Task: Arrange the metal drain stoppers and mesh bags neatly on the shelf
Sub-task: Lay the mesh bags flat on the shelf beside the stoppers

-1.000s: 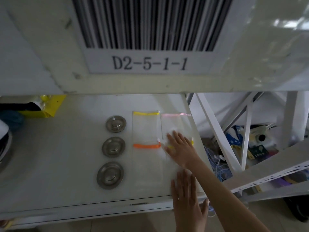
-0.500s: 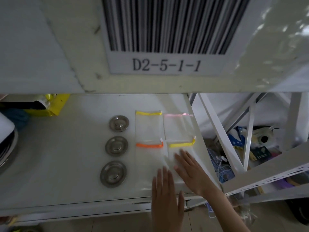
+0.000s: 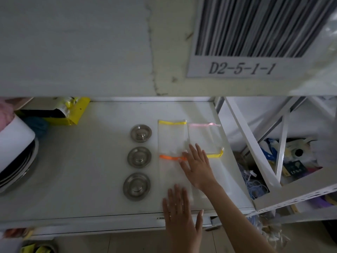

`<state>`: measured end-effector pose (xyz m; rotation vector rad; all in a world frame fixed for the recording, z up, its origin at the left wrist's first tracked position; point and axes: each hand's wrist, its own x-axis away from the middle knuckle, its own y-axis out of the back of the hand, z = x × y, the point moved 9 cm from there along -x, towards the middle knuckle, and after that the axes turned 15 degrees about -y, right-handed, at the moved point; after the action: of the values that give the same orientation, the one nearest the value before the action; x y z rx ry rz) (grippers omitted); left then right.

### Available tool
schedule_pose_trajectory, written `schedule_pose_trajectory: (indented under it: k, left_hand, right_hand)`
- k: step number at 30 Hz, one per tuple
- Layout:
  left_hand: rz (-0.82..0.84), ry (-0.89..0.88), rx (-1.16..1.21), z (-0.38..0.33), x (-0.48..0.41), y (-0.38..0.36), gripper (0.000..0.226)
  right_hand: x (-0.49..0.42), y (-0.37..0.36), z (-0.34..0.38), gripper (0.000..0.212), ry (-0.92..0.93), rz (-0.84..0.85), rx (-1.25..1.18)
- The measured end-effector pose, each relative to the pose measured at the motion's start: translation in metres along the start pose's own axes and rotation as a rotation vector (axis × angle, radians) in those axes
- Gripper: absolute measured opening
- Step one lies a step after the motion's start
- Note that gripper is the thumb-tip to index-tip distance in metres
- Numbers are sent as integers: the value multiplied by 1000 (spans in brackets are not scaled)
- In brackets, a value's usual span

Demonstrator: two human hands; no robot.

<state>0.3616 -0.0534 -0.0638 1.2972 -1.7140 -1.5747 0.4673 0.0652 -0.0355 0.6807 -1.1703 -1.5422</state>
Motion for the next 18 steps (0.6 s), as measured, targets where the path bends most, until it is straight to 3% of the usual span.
schedule_pose_trajectory:
  k: [4, 8, 18]
  left_hand:
    - [14, 9, 9, -2, 3, 1, 77]
    - [24, 5, 22, -2, 5, 0, 78]
    - [-18, -32, 48, 0, 4, 7, 81]
  right_hand:
    - [5, 3, -3, 67, -47, -42, -52]
    - [11, 0, -9, 78, -83, -60, -98]
    - [22, -3, -4, 74, -91, -95, -165]
